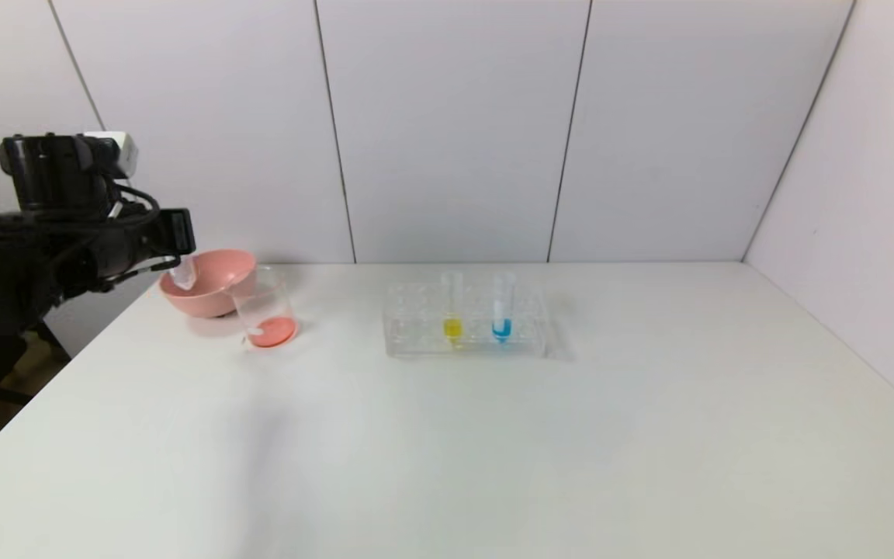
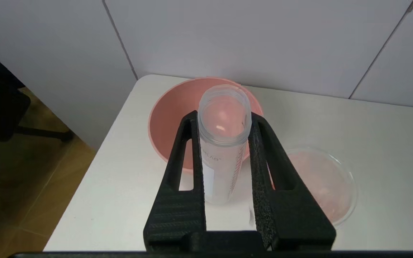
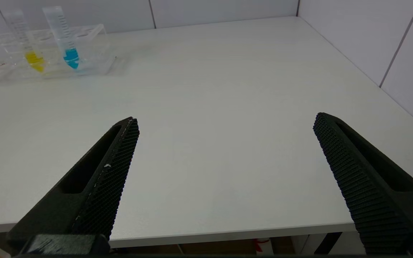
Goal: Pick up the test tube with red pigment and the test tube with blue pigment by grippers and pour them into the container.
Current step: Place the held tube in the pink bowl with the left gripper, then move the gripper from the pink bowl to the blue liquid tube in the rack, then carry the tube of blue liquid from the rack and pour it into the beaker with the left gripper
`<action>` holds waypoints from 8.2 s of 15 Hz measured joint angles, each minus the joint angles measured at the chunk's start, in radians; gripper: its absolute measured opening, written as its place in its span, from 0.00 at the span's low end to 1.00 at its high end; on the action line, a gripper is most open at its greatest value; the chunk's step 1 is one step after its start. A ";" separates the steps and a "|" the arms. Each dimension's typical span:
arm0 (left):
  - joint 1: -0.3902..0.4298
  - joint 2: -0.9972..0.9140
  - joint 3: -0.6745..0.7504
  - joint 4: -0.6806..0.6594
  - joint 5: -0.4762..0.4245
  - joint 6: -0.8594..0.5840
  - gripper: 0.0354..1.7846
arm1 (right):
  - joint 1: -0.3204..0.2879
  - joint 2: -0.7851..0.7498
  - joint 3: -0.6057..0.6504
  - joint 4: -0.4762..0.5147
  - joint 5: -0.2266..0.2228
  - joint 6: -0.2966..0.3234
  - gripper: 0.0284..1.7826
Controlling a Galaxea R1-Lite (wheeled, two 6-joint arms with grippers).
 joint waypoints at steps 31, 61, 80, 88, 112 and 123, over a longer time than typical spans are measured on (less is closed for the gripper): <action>0.053 0.303 -0.048 -0.481 0.020 0.000 0.89 | 0.000 0.000 0.000 0.000 0.000 0.000 1.00; -1.153 0.207 0.055 -0.317 0.670 -0.188 0.99 | 0.000 0.000 0.000 0.000 0.000 0.000 1.00; -0.941 0.669 -0.542 -0.293 0.630 -0.074 0.99 | 0.000 0.000 0.000 0.000 0.000 0.000 1.00; -0.914 0.773 -0.632 -0.291 0.602 -0.060 0.99 | 0.000 0.000 0.000 0.000 0.000 0.000 1.00; -0.901 0.801 -0.676 -0.304 0.604 -0.045 0.22 | 0.000 0.000 0.000 0.000 0.000 0.000 1.00; -0.911 0.690 -0.677 -0.309 0.603 0.025 0.22 | 0.000 0.000 0.000 0.000 0.000 0.000 1.00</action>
